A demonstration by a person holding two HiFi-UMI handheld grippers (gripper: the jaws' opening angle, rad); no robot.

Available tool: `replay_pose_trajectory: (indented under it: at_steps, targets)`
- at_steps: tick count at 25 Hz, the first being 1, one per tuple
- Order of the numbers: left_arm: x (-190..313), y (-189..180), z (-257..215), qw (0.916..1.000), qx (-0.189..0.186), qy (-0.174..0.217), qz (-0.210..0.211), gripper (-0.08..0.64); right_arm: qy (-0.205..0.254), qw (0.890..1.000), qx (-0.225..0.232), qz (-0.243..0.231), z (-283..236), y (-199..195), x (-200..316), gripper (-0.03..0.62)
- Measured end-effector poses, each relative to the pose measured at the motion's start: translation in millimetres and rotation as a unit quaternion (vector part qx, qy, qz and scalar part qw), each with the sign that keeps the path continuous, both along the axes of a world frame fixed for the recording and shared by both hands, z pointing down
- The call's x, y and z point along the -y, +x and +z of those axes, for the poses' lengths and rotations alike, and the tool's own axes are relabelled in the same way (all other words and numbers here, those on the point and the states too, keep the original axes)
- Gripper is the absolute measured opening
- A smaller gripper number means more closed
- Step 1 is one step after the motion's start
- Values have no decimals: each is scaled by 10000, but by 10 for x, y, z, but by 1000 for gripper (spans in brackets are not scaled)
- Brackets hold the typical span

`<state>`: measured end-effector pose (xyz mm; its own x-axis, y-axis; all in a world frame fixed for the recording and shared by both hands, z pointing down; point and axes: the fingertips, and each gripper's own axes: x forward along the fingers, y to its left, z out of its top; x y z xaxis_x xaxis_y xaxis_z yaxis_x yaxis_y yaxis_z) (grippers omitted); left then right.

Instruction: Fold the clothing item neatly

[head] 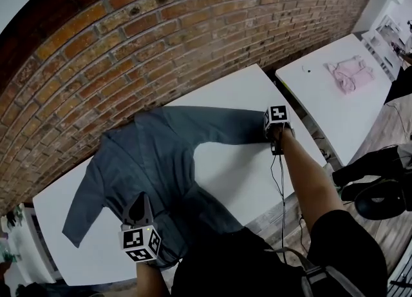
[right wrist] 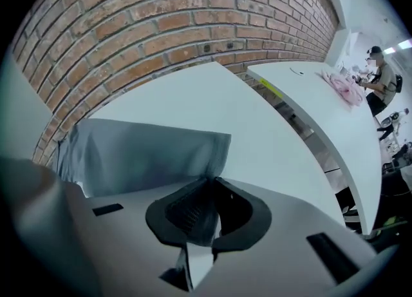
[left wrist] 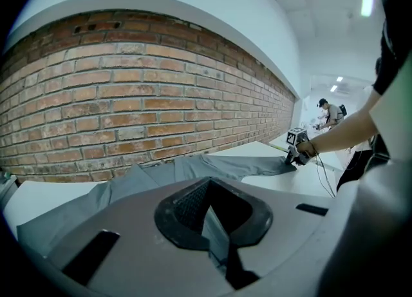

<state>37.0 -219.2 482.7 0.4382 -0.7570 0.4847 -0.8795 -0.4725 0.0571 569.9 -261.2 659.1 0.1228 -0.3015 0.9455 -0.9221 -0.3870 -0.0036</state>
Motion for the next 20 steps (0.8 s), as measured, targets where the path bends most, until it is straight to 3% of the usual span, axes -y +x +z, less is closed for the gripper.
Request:
replay_pose_trajectory:
  at_steps: [6,11,20]
  targets:
    - [-21,-49,0,10000,71,-8,-66,-3,229,9997,0,99,-23,-4,5,25]
    - [-42,-92,-21,9998,142,58,-114,-3,960,9943,434,179,-119,-51,22,21]
    - [-104,-195,7,9998,57,47,-176,-3,2118,9746,637,-354,-853,-430,231,21]
